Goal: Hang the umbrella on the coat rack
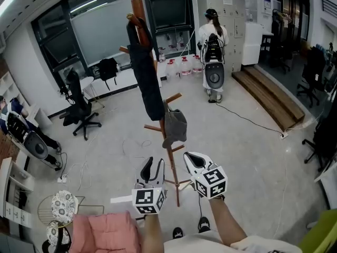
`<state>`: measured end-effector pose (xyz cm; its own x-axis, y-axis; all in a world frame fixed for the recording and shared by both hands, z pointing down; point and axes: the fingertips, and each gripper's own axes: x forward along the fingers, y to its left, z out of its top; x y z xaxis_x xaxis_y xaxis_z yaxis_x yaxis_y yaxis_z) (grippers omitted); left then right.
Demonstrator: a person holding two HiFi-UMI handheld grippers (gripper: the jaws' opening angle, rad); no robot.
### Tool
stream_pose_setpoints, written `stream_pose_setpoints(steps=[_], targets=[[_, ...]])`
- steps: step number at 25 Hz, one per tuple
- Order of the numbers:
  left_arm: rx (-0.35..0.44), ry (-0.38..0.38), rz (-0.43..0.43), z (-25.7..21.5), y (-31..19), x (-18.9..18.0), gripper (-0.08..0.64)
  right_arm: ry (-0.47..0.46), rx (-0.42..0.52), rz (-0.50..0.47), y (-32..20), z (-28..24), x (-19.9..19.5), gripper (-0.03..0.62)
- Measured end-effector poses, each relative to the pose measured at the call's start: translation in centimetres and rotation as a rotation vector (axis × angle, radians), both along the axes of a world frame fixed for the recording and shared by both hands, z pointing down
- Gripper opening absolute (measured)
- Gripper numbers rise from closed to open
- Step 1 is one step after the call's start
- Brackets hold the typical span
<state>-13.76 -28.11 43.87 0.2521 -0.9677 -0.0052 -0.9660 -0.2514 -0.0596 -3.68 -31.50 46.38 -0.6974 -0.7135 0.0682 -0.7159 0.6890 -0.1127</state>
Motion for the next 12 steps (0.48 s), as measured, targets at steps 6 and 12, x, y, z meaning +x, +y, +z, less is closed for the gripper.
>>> stream_pose_setpoints(steps=[6,12], targets=[[0.002,0.000,-0.014,0.0,0.3,-0.3,0.095,0.000,0.010,-0.012,0.2,-0.4,-0.5,0.003],[0.005,0.003,-0.033,0.2,0.3,-0.9,0.032,0.004,0.016,-0.027,0.3,-0.4,-1.2,0.003]])
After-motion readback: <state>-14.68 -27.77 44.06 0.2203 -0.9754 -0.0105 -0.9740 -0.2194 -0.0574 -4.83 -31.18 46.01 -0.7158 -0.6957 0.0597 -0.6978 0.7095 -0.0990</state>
